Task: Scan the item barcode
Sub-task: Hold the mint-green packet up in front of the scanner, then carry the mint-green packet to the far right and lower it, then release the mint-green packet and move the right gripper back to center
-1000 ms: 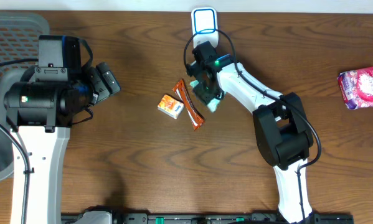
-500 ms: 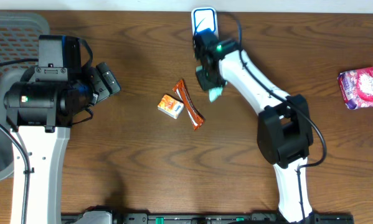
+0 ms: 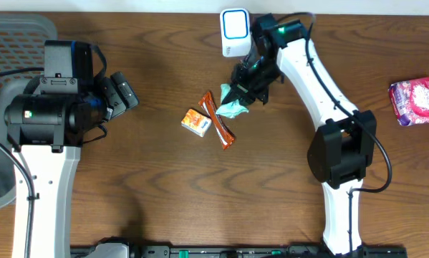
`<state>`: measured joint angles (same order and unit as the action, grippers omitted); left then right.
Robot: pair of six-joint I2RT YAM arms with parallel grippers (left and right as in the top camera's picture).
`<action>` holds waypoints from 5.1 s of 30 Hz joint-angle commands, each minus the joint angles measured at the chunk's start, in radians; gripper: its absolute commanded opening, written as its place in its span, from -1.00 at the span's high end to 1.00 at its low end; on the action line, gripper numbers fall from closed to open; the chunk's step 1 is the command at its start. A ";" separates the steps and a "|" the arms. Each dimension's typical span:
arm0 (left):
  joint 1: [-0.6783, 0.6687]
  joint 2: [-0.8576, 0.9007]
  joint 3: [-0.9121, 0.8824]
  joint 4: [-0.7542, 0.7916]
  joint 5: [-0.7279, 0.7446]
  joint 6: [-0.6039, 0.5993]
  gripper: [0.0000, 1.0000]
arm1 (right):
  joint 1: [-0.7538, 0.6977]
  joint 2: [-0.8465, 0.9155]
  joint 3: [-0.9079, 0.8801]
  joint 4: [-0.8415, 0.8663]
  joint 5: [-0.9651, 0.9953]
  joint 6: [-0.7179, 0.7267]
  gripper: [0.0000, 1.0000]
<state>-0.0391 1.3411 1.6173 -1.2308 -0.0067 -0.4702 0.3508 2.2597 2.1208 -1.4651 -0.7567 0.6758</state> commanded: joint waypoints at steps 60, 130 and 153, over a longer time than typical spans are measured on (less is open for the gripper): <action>0.003 0.005 0.004 -0.004 -0.013 0.014 -0.96 | 0.021 0.083 0.011 0.991 0.618 0.118 0.98; 0.003 0.005 0.004 -0.004 -0.013 0.014 -0.96 | -0.598 0.046 0.009 0.331 0.527 -0.355 0.14; 0.003 0.005 0.004 -0.004 -0.013 0.014 -0.96 | -0.576 0.047 -0.292 0.597 1.097 -0.355 0.41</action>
<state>-0.0395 1.3418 1.6173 -1.2308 -0.0067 -0.4702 -0.2085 2.3283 1.8439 -0.8661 0.1818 0.3206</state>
